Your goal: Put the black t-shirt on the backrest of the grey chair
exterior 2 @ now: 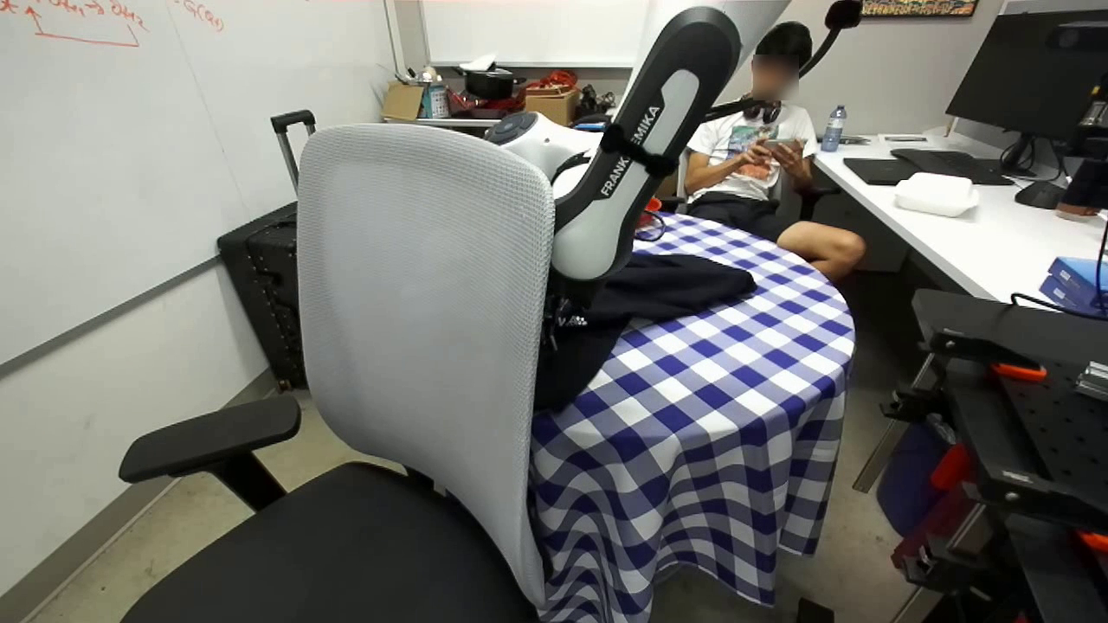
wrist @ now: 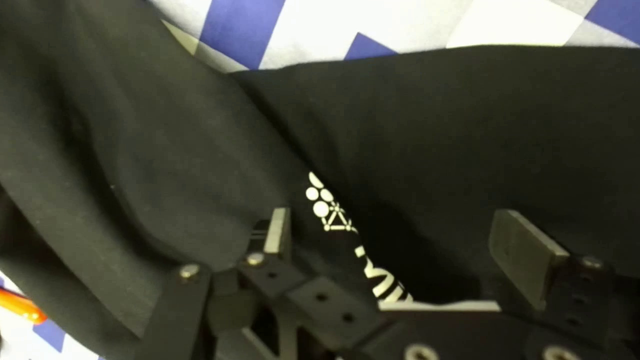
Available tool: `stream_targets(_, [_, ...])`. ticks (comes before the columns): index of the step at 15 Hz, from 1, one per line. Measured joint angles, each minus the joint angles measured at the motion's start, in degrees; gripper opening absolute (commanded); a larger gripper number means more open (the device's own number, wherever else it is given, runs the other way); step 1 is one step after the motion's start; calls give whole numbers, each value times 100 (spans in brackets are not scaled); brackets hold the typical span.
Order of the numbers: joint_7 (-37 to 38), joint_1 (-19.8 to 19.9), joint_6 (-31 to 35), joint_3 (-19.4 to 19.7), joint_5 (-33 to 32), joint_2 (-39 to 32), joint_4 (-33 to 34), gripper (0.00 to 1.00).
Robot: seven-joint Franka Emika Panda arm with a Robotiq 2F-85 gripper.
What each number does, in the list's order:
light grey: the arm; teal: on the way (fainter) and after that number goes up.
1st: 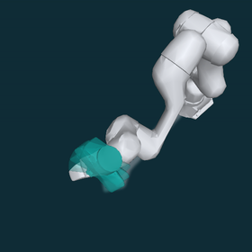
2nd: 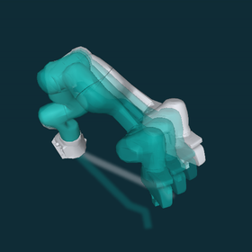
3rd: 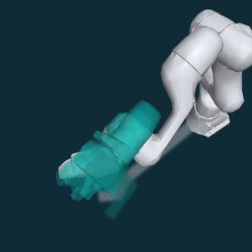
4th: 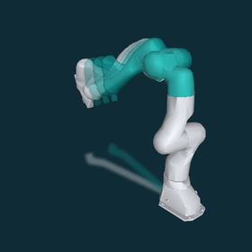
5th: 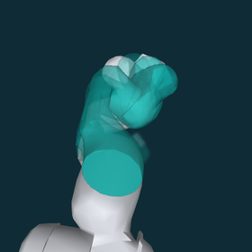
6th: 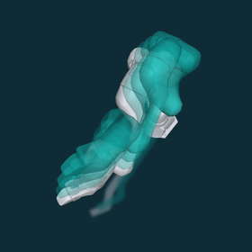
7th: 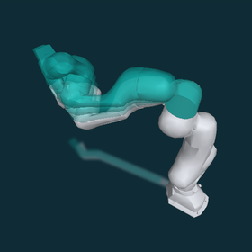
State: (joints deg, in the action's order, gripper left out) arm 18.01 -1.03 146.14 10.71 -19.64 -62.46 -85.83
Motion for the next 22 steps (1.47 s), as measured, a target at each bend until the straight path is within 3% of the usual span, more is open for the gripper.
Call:
stream_targets(1, [3,-23,0,22,36,-116,128,75])
stream_targets(2, [9,-50,0,51,69,-220,252,74])
stream_targets(12, [246,-237,1,349,273,-776,991,0])
stream_targets(22, [744,-303,5,442,532,-954,1254,2])
